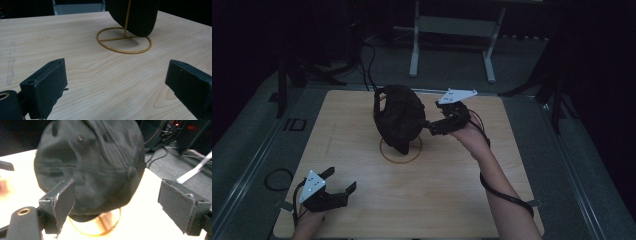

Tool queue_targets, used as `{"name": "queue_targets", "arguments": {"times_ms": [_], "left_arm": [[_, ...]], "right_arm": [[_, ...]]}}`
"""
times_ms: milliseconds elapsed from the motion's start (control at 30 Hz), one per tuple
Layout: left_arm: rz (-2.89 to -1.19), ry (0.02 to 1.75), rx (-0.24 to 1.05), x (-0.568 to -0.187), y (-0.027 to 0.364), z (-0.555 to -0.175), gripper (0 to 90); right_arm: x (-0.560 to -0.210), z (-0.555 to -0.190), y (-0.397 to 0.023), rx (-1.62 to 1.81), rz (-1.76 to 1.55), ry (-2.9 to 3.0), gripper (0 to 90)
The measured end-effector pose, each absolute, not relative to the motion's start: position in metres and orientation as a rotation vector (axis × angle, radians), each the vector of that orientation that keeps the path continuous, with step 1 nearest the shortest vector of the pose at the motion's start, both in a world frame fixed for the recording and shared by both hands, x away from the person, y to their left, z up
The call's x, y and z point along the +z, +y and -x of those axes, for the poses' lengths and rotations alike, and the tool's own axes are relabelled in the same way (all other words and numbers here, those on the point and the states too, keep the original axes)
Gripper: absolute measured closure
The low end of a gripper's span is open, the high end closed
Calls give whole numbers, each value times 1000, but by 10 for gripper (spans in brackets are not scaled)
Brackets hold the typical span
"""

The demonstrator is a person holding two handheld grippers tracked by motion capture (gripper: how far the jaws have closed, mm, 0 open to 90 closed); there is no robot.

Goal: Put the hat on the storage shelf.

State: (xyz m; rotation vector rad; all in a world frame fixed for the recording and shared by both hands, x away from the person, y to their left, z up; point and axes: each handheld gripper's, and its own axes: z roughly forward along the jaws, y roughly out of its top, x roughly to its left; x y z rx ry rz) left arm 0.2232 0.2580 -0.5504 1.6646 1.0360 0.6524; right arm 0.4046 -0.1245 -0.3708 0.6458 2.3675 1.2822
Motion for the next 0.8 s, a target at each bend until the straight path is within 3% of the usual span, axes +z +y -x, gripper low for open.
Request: {"name": "queue_targets", "arguments": {"times_ms": [800], "left_arm": [[-1663,1028,656,-551,259,-221,43]], "right_arm": [[-433,-391,-170,1265,-752,2375,140]]}}
